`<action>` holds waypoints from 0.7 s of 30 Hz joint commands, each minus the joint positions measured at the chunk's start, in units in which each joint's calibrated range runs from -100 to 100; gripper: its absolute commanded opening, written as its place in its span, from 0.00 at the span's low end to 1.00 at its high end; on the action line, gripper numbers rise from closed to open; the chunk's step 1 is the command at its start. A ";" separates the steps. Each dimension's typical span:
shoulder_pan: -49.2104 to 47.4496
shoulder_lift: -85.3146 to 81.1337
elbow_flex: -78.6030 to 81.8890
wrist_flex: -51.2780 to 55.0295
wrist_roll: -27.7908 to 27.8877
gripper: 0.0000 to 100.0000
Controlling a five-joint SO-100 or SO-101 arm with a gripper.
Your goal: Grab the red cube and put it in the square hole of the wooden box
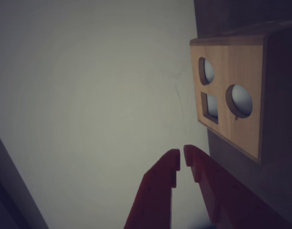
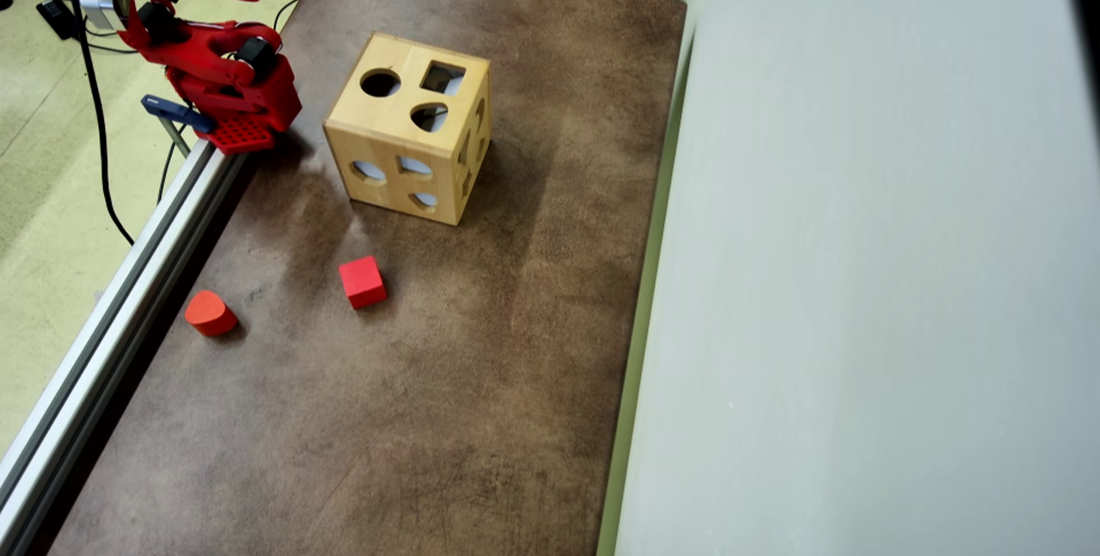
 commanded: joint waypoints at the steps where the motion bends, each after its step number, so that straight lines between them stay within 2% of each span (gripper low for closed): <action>1: -0.16 0.18 0.13 0.01 0.29 0.03; 21: -0.16 0.18 0.13 0.01 -0.05 0.03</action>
